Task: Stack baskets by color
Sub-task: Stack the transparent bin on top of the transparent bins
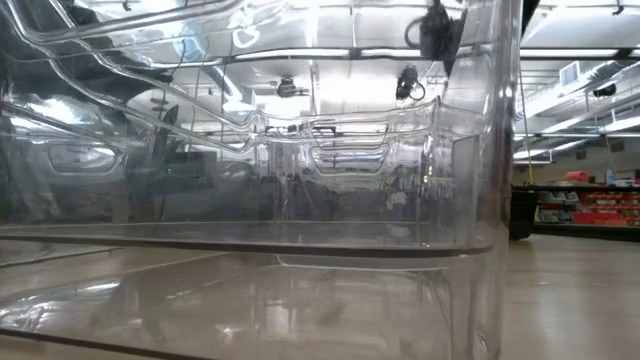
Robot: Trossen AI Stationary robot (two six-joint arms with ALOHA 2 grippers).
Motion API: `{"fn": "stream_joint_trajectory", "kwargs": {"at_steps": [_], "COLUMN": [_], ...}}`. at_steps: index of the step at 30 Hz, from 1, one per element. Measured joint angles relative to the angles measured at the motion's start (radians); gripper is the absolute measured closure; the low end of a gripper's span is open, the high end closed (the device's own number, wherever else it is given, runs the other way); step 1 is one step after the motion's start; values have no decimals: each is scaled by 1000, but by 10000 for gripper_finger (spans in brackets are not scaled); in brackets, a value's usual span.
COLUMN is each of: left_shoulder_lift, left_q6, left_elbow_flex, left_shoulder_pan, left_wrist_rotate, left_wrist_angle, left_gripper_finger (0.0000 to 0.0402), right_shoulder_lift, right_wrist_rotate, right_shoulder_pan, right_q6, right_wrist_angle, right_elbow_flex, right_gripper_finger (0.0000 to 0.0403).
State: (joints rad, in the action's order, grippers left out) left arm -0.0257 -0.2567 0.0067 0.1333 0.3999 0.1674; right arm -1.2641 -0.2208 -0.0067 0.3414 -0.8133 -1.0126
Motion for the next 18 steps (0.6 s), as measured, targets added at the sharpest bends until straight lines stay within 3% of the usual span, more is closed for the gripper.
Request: {"fn": "stream_joint_trajectory", "kwargs": {"at_steps": [5, 11, 18], "left_shoulder_lift": [0, -15, -25], "left_q6": [-70, -133, -147], "left_elbow_flex": [0, 48, 117], "left_shoulder_pan": [-2, -1, 9], "left_wrist_rotate": [60, -75, -136], "left_wrist_angle": [-1, -70, -181], "left_gripper_finger": [285, 285, 285], "right_shoulder_lift": [45, 126, 254], "right_wrist_rotate": [-1, 47, 150], "right_shoulder_pan": [47, 23, -39], "right_q6": [-122, -221, -254], "right_wrist_angle": [344, 675, 821], "right_elbow_flex": [123, 246, 368], "right_gripper_finger": [153, 158, 159]}}
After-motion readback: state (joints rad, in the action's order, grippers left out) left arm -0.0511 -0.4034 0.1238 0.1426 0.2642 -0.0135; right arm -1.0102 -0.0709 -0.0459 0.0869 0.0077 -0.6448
